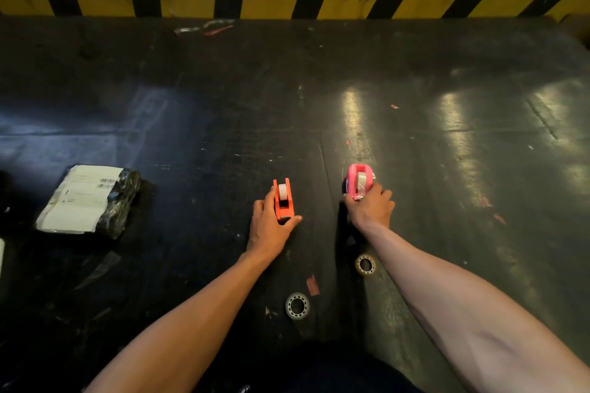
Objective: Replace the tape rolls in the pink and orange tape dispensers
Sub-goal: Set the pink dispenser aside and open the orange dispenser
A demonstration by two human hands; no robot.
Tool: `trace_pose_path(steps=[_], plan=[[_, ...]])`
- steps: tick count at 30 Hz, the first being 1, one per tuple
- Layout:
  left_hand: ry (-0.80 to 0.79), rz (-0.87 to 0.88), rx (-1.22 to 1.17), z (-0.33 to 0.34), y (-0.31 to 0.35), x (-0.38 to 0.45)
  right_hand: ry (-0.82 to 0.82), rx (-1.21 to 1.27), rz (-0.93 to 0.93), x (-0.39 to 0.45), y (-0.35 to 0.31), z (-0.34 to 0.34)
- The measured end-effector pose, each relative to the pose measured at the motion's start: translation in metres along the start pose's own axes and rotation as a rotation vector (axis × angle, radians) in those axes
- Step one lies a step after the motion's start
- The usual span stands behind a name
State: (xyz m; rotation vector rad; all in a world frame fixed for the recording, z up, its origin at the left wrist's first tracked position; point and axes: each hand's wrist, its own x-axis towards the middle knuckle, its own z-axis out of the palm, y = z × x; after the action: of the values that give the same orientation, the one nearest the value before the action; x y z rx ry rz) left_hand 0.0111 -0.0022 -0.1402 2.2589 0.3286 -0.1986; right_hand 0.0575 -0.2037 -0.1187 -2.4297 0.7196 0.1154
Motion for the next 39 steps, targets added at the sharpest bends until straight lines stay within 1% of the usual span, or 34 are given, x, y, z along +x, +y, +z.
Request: trace_pose_path(steps=[3,4,5,7,8,9,10,11,13,15,16,19,20,22,24,26,29,32,35,36,37,39], plan=[[-0.02,0.003,-0.012,-0.002,0.0,0.0,-0.036,0.019,0.02,-0.002,0.0,-0.003],[-0.039,0.002,-0.014,-0.004,0.0,0.0,-0.012,0.01,0.011,-0.005,-0.001,-0.004],[-0.062,-0.001,-0.016,-0.005,0.0,0.0,0.058,-0.01,-0.038,-0.01,0.0,-0.004],[-0.096,-0.006,-0.012,-0.008,0.0,0.0,0.242,-0.001,-0.263,-0.019,0.0,-0.002],[-0.099,-0.003,-0.003,-0.01,0.0,0.001,0.268,0.042,-0.398,-0.024,-0.001,0.002],[-0.093,0.004,0.005,-0.012,0.0,0.001,0.198,0.119,-0.496,-0.029,-0.004,0.006],[-0.079,0.009,0.002,-0.013,0.001,0.002,0.059,0.199,-0.54,-0.033,-0.008,0.013],[-0.061,0.011,-0.022,-0.014,0.002,0.003,-0.104,0.248,-0.531,-0.038,-0.014,0.021],[-0.03,-0.004,-0.118,-0.015,0.007,0.006,-0.37,0.292,-0.428,-0.047,-0.026,0.035],[-0.022,-0.045,-0.215,-0.015,0.011,0.007,-0.547,0.396,-0.294,-0.055,-0.036,0.045],[-0.025,-0.081,-0.255,-0.015,0.013,0.007,-0.584,0.473,-0.243,-0.058,-0.037,0.049],[-0.037,-0.193,-0.383,-0.013,0.015,0.003,-0.545,0.647,-0.07,-0.063,-0.035,0.051],[-0.049,-0.209,-0.419,-0.013,0.014,0.002,-0.529,0.68,-0.042,-0.064,-0.032,0.05],[-0.096,-0.237,-0.526,-0.012,0.014,-0.002,-0.503,0.708,-0.044,-0.064,-0.026,0.046],[-0.162,-0.278,-0.681,-0.011,0.017,-0.007,-0.505,0.747,-0.038,-0.065,-0.021,0.039],[-0.199,-0.308,-0.787,-0.012,0.02,-0.011,-0.536,0.783,-0.016,-0.065,-0.015,0.033],[-0.213,-0.369,-0.861,-0.016,0.022,-0.014,-0.604,0.835,0.001,-0.065,-0.009,0.023],[-0.166,-0.415,-0.935,-0.014,0.03,-0.02,-0.664,0.995,0.052,-0.069,-0.009,0.017],[0.004,-0.512,-1.049,-0.018,0.028,-0.02,-0.598,1.102,0.15,-0.069,-0.007,0.011],[0.077,-0.516,-0.995,-0.022,0.021,-0.019,-0.576,1.104,0.177,-0.068,-0.004,0.009],[0.129,-0.488,-0.858,-0.025,0.012,-0.018,-0.57,1.095,0.189,-0.066,-0.001,0.007],[0.138,-0.388,-0.482,-0.032,-0.007,-0.021,-0.605,1.076,0.184,-0.066,0.006,0.004]])
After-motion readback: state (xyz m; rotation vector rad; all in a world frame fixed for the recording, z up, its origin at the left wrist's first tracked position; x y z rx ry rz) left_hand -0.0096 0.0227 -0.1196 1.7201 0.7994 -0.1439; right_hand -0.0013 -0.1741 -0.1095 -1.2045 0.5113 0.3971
